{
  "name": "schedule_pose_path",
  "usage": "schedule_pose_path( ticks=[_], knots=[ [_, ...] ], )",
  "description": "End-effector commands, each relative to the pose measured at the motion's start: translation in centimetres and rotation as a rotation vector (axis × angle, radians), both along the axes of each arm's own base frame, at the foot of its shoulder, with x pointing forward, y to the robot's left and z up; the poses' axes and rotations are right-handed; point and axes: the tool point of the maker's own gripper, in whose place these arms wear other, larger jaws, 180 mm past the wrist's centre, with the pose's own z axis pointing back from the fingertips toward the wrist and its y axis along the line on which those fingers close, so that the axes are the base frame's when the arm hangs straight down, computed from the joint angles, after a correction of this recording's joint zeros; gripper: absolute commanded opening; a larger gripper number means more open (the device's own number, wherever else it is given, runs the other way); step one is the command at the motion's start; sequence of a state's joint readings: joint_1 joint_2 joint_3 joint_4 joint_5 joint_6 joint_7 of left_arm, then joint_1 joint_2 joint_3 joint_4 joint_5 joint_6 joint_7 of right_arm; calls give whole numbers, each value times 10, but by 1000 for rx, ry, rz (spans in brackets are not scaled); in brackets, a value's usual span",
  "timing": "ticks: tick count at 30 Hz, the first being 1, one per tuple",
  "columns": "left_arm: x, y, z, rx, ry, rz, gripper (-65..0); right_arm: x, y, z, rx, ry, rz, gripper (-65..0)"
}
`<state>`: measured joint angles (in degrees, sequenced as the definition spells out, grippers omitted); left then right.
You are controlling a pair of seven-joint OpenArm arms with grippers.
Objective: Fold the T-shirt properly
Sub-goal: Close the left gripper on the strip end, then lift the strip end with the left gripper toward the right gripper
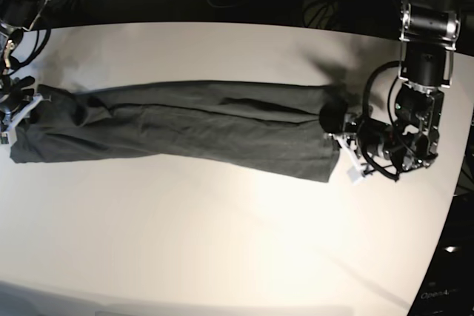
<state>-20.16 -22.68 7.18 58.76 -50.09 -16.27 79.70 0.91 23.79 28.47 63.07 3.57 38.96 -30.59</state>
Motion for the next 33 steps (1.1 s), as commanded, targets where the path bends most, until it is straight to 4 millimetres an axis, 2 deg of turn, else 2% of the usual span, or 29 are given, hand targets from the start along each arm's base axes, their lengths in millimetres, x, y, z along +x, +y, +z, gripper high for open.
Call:
schedule_pose_path(
  ticks=[1, 7, 9, 13, 16, 18, 26, 33],
  knots=[
    [11, 4, 10, 8, -34, -3, -617, -19, -3, -11, -19, 107, 13, -575],
    [16, 2, 16, -3, -58, -1, -617, -19, -2, -12, -17, 109, 14, -575],
    [25, -5, 33, -51, -120, 9, -617, -19, -2, -12, -17, 109, 14, -575],
    [41, -26, 80, -167, -268, 7, -617, -19, -2, -12, -17, 109, 14, -575],
    [45, -43, 106, -245, -335, -21, -617, -19, -1, -12, -17, 110, 16, -575],
    [45, -58, 116, -310, -350, -27, -617, -19, -1, -13, -17, 111, 18, -575],
    [41, -91, 119, -379, -347, -55, -617, -19, -1, -13, -18, 112, 19, -575],
    [17, -125, 103, -361, -280, -198, -617, -19, -1, -13, -18, 112, 19, -575]
  ],
)
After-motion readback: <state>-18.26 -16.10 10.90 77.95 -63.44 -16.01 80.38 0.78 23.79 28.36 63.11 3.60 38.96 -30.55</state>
